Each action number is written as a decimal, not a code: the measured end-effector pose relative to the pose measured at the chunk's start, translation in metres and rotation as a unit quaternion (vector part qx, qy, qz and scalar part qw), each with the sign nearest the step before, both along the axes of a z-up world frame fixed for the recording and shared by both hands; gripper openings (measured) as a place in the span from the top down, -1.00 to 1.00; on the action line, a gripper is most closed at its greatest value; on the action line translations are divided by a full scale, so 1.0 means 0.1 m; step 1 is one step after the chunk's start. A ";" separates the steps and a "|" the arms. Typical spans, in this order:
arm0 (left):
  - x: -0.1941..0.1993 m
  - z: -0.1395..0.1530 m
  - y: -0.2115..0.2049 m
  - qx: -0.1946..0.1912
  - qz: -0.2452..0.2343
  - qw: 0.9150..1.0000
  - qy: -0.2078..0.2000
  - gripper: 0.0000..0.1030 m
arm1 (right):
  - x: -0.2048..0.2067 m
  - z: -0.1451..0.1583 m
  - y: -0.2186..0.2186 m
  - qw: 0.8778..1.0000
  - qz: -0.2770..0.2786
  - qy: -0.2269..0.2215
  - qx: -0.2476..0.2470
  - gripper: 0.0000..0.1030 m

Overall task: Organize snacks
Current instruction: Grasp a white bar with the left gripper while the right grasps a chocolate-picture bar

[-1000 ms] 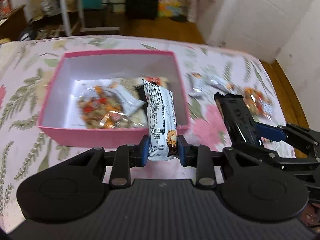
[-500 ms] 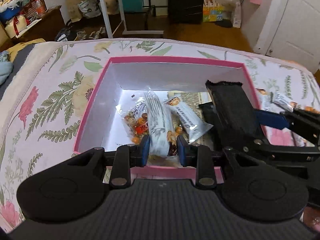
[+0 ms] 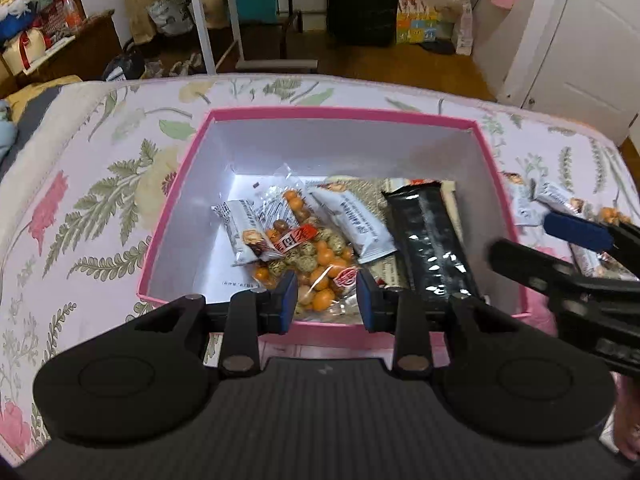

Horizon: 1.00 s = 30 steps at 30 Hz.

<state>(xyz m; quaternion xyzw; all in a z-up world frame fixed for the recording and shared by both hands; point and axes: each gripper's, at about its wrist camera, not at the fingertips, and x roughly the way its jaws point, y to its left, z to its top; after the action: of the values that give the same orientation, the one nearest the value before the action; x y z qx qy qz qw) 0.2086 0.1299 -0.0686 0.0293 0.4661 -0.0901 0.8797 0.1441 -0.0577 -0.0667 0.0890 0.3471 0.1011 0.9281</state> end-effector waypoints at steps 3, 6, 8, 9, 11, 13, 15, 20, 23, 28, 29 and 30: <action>-0.11 0.10 -0.08 -0.008 -0.020 1.000 -0.010 0.33 | -0.23 0.13 -0.15 1.000 -0.013 -0.009 0.002 -0.50; -0.22 0.22 -0.18 -0.028 -0.043 0.999 -0.015 0.24 | -0.42 0.19 -0.30 0.998 -0.048 -0.021 -0.017 -0.50; -0.28 0.28 -0.24 -0.037 -0.053 0.998 -0.022 0.21 | -0.56 0.21 -0.42 0.997 -0.071 -0.027 -0.027 -0.50; -0.31 0.30 -0.28 -0.041 -0.059 0.997 -0.025 0.21 | -0.61 0.20 -0.48 0.996 -0.082 -0.026 -0.031 -0.50; -0.36 0.33 -0.36 -0.050 -0.071 0.996 -0.028 0.21 | -0.70 0.20 -0.58 0.994 -0.098 -0.023 -0.041 -0.50; -0.40 0.36 -0.45 -0.061 -0.082 0.994 -0.030 0.21 | -0.78 0.21 -0.67 0.992 -0.110 -0.022 -0.053 -0.50; -0.42 0.38 -0.53 -0.071 -0.093 0.993 -0.031 0.20 | -0.85 0.23 -0.73 0.991 -0.115 -0.020 -0.065 -0.49; -0.44 0.40 -0.81 -0.086 -0.124 0.988 -0.039 0.20 | -1.01 0.21 -0.91 0.991 -0.121 -0.021 -0.062 -0.48; -0.39 0.34 -1.04 -0.085 -0.144 0.985 -0.032 -0.02 | -1.02 0.12 -1.00 0.988 -0.126 -0.020 -0.089 -0.48; -0.24 0.13 -1.52 -0.064 -0.183 0.981 -0.015 -0.12 | -0.89 -0.10 -1.21 0.984 -0.115 -0.010 -0.136 -0.31; -0.20 0.09 -1.60 -0.058 -0.185 0.981 -0.015 -0.12 | -0.86 -0.14 -1.24 0.983 -0.110 -0.005 -0.143 -0.29; -0.16 0.05 -1.69 -0.053 -0.186 0.981 -0.017 -0.12 | -0.82 -0.19 -1.28 0.983 -0.105 -0.001 -0.148 -0.24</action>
<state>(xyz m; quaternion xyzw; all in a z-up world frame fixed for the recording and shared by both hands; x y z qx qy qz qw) 0.1926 -0.0386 -0.0641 0.0703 0.4323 -0.2758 0.8556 0.0622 -0.1854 -0.0860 -0.0132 0.3456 -0.0491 0.9370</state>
